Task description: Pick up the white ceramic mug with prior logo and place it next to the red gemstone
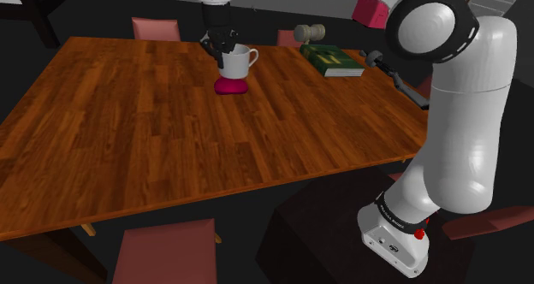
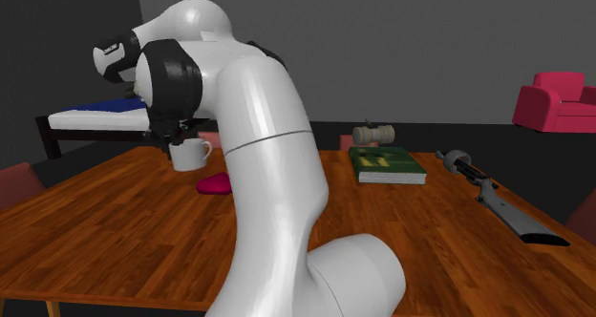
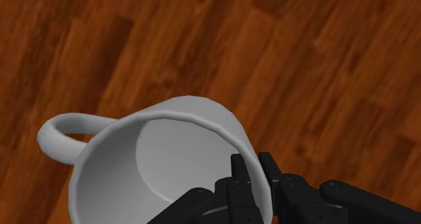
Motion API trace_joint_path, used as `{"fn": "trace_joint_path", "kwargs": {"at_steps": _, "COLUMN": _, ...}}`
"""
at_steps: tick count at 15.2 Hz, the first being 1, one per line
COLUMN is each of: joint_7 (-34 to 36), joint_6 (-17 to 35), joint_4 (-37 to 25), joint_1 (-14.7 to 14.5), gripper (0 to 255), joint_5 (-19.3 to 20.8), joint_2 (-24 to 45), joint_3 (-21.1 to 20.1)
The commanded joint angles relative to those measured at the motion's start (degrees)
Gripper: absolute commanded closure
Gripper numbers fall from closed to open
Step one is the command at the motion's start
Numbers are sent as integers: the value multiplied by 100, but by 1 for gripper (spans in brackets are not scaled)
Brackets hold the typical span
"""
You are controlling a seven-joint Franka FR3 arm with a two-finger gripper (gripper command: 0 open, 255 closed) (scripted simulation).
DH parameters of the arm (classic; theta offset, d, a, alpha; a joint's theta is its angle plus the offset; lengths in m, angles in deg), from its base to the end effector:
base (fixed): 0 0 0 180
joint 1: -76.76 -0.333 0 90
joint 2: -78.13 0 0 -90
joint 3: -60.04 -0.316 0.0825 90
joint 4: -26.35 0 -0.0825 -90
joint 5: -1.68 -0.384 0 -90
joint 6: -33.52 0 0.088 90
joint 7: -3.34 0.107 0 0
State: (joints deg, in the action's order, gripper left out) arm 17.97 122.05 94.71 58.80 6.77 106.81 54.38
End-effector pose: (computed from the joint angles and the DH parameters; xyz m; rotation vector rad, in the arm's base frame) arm 0.6386 0.2516 0.4878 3.0404 0.2324 -0.1910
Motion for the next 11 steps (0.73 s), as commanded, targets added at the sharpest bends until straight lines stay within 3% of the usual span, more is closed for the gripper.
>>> {"fn": "trace_joint_path", "kwargs": {"at_steps": 1, "joint_7": 148, "joint_6": -243, "joint_4": -637, "joint_1": -151, "gripper": 255, "joint_5": 28, "joint_2": 406, "joint_3": -32}}
{"fn": "trace_joint_path", "kwargs": {"at_steps": 11, "joint_7": 188, "joint_6": 580, "joint_4": 270, "joint_1": -113, "gripper": 255, "joint_5": 25, "joint_2": 322, "joint_3": -29}}
